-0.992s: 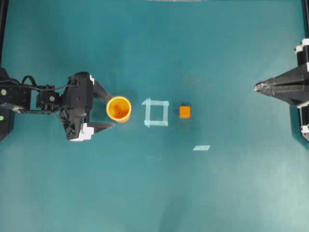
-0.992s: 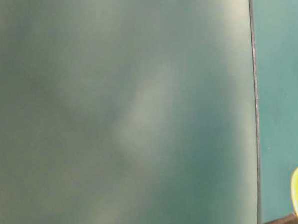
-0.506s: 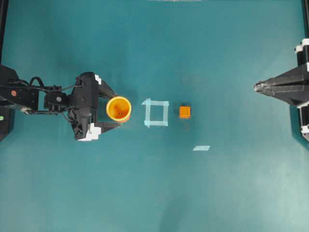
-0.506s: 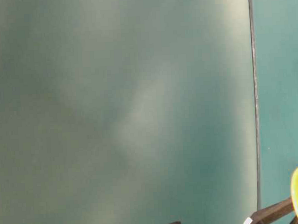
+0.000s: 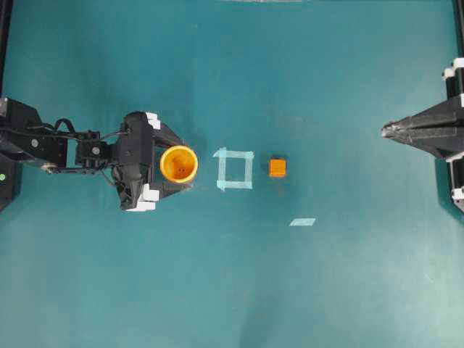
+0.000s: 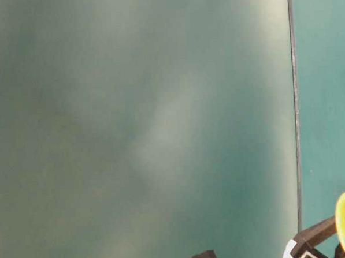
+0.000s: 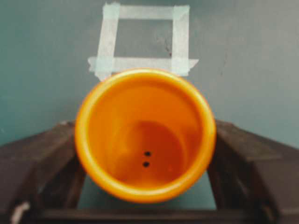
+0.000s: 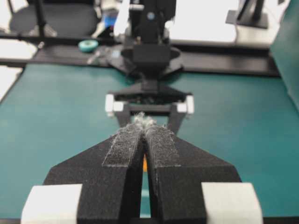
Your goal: Move the cup to the left with left arm.
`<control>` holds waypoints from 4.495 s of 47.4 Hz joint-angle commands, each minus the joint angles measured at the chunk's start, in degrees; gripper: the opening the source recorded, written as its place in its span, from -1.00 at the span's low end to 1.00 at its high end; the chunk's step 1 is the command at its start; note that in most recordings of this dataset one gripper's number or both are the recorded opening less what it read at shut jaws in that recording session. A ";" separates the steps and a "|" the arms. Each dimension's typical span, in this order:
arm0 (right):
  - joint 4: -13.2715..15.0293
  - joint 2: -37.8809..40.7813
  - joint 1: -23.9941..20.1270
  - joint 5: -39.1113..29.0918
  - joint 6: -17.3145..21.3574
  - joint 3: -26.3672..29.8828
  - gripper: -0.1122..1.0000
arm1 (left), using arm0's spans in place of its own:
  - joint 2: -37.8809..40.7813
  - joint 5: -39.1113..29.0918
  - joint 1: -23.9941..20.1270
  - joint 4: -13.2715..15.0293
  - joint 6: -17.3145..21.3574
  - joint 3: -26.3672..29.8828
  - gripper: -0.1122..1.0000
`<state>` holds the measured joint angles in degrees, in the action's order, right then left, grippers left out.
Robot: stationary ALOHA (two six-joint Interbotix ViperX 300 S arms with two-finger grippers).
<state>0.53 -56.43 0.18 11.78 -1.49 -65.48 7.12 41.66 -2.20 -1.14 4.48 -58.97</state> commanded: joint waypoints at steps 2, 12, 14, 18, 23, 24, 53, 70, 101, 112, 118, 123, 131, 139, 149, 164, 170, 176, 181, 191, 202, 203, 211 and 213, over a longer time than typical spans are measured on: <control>0.09 0.26 0.00 0.09 0.09 1.85 -0.81 | -0.88 0.70 0.44 -0.18 1.05 0.35 0.41; 0.09 0.26 0.00 0.09 0.18 1.85 -0.81 | -1.41 0.53 1.14 0.00 1.05 1.05 0.41; 0.18 0.26 0.00 0.09 0.18 1.85 -0.81 | -1.76 0.35 1.32 0.09 0.97 1.14 0.41; 0.18 0.26 0.00 0.09 0.26 1.85 -0.81 | -2.90 -0.88 1.58 0.09 1.05 1.23 0.41; 0.18 0.26 0.00 0.09 0.44 1.93 -0.81 | -4.66 -3.34 1.67 0.09 1.05 0.97 0.41; 0.18 0.26 0.00 0.09 0.53 1.93 -0.81 | -5.10 -4.31 1.67 0.18 1.05 0.79 0.41; 0.09 0.26 0.00 0.09 1.05 3.43 -0.81 | -16.35 -14.06 1.58 0.26 -2.46 -5.62 0.41; -0.18 0.44 0.00 0.18 1.14 3.96 -0.81 | -21.71 -14.50 1.58 0.26 -5.19 -11.60 0.41; -0.18 2.81 0.00 0.18 1.14 4.13 -0.81 | -42.80 -29.18 1.58 -0.18 -4.92 -20.83 0.41; -0.18 2.90 0.00 0.18 1.14 4.13 -0.81 | -54.76 -34.54 1.58 -0.18 -3.52 -22.41 0.41; -0.18 3.08 0.00 0.18 1.14 4.13 -0.81 | -55.81 -34.28 1.58 -0.09 -3.60 -22.94 0.41; -0.26 3.16 0.00 0.18 1.14 4.13 -0.81 | -53.88 -33.84 1.58 -0.09 -4.04 -22.94 0.41; -0.18 3.16 0.00 0.18 1.14 4.22 -0.81 | -51.33 -33.31 1.67 -0.09 -4.22 -22.76 0.41; -0.26 3.08 0.00 0.09 1.14 4.13 -0.81 | -51.50 -33.31 1.58 -0.09 -4.22 -22.85 0.38; -0.26 3.34 0.00 0.18 1.14 4.04 -0.81 | -51.59 -33.31 1.58 -0.09 -4.22 -22.85 0.34; -0.26 4.31 0.00 0.18 1.14 3.87 -0.81 | -51.24 -32.52 1.58 -0.09 -4.22 -22.94 0.34; -0.44 4.31 0.00 0.09 1.23 3.87 -0.81 | -50.80 -31.11 1.58 0.00 -4.31 -22.94 0.34; -0.70 4.39 0.00 0.09 1.67 3.87 -0.81 | -50.71 -30.41 1.58 0.09 -4.48 -22.85 0.34; -0.70 4.39 0.00 -0.26 1.67 3.87 -0.81 | -50.80 -30.15 1.58 0.18 -4.57 -22.85 0.34; -0.70 4.39 0.00 -1.49 1.67 3.78 -0.81 | -50.80 -29.53 1.58 0.18 -4.83 -22.94 0.34; -0.70 4.83 0.00 -1.49 1.67 3.78 -0.81 | -50.71 -29.79 1.58 0.18 -4.83 -22.94 0.34; -0.70 4.83 0.00 -1.49 1.67 3.78 -0.81 | -50.80 -29.79 1.58 0.18 -4.83 -22.94 0.34; -0.70 5.27 0.00 -1.32 1.67 3.69 -0.81 | -50.80 -29.88 1.58 0.18 -4.83 -22.94 0.34; -0.70 5.27 0.00 -1.32 1.67 3.69 -0.81 | -50.80 -29.88 1.58 0.18 -4.83 -22.94 0.34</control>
<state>-0.09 -51.42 0.18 10.02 0.09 -63.11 -44.03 11.60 -0.70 -1.14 -0.26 -82.44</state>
